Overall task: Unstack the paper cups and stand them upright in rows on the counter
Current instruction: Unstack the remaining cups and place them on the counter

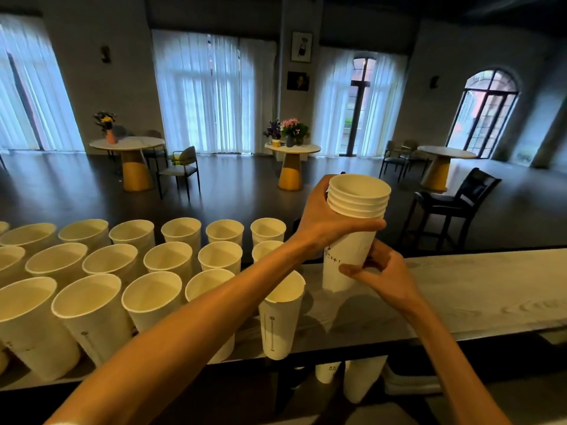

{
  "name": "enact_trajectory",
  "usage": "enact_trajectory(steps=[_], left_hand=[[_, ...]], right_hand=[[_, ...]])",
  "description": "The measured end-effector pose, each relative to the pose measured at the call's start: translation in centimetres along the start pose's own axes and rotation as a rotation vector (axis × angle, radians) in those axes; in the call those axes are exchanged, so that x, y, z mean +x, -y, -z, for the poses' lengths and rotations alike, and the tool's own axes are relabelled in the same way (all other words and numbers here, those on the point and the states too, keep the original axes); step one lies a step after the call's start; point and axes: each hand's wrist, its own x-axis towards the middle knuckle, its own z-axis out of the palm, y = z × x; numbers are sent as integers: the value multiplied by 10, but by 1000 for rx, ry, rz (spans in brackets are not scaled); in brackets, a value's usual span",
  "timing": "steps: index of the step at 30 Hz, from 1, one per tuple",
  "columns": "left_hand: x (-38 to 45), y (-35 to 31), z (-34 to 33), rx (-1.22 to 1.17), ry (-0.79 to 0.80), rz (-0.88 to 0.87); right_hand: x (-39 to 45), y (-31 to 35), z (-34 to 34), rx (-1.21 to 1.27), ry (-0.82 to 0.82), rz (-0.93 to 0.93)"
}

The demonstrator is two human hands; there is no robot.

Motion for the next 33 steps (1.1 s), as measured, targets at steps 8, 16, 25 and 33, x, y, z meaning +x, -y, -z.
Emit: enact_trajectory(steps=[8,16,25,33], left_hand=[[29,36,-5,76,-159,86],[83,73,23,90,-292,152],[120,89,35,116,-313,137],[130,64,34,-28,-389,76]], right_hand=[[49,-29,-38,53,-85,23],[113,-97,-85,-80,-7,-64],[140,-139,-102,-7,20,-113],[138,-142,-97,89,107,-93]])
